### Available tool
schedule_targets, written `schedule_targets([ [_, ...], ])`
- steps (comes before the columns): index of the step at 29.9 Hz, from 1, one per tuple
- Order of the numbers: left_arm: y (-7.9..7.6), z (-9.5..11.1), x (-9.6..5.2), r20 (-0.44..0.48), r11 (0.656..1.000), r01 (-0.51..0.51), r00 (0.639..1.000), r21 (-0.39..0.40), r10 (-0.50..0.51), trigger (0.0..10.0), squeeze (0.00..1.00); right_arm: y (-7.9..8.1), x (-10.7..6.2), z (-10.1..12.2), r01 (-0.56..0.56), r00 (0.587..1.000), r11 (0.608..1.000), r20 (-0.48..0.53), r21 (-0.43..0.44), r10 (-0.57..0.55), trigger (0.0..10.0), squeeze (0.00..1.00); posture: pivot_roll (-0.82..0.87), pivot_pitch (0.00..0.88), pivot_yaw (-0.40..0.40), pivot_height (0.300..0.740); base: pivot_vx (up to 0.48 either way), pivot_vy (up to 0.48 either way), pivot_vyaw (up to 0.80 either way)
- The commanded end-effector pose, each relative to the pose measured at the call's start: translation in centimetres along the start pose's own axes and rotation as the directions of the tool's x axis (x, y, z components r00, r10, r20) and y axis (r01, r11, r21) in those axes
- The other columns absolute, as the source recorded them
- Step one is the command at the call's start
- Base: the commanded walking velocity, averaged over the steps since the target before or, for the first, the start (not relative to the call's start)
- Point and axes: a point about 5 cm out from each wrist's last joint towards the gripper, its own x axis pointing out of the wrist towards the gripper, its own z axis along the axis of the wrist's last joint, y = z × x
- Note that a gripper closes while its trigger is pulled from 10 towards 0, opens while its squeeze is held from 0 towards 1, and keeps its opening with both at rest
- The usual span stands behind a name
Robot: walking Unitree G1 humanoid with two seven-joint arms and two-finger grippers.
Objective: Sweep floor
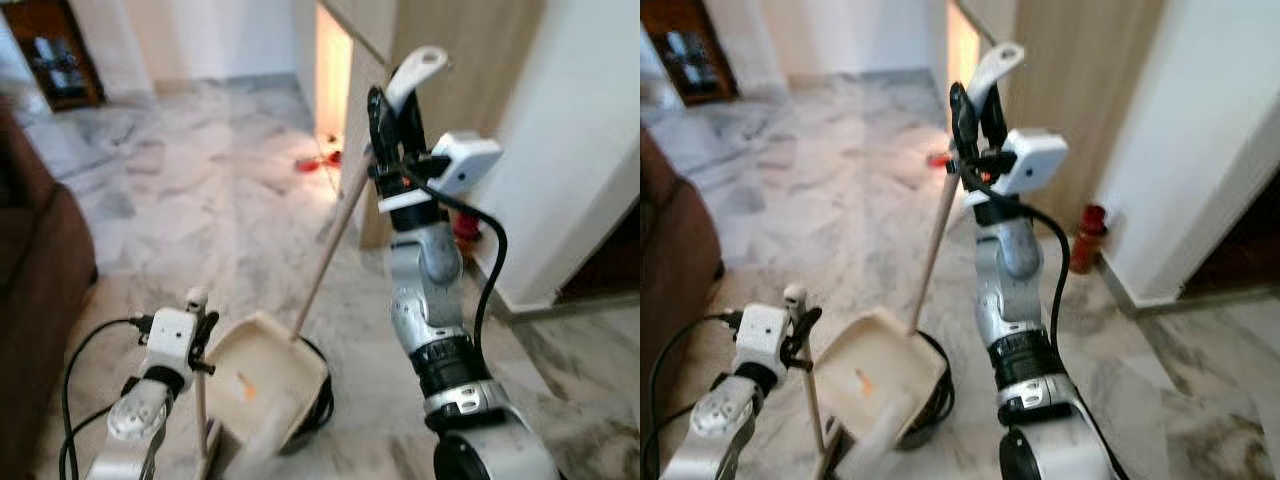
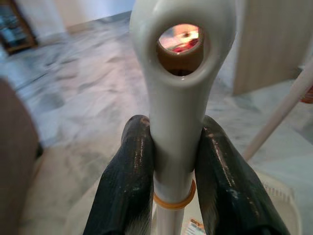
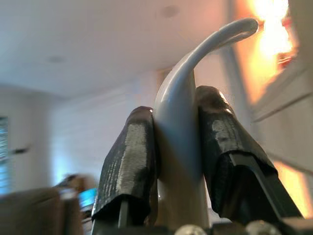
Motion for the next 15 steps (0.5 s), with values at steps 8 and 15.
schedule_targets([
  [8,0.38,-0.03,0.02,0.002,1.000,-0.013,1.000,0.022,0.013,10.0,0.00,0.18,0.95,0.65,0.008,0.999,0.999,0.034,0.037,-0.010,10.0,0.00,0.12,0.000,-0.020,0.740,0.259,0.000,0.00],
  [15,0.39,-0.01,0.01,0.005,1.000,-0.017,1.000,0.022,0.017,10.0,0.00,0.12,0.98,0.62,0.006,1.000,1.000,0.030,0.029,-0.007,10.0,0.00,0.12,0.000,-0.024,0.740,0.264,0.000,0.00],
])
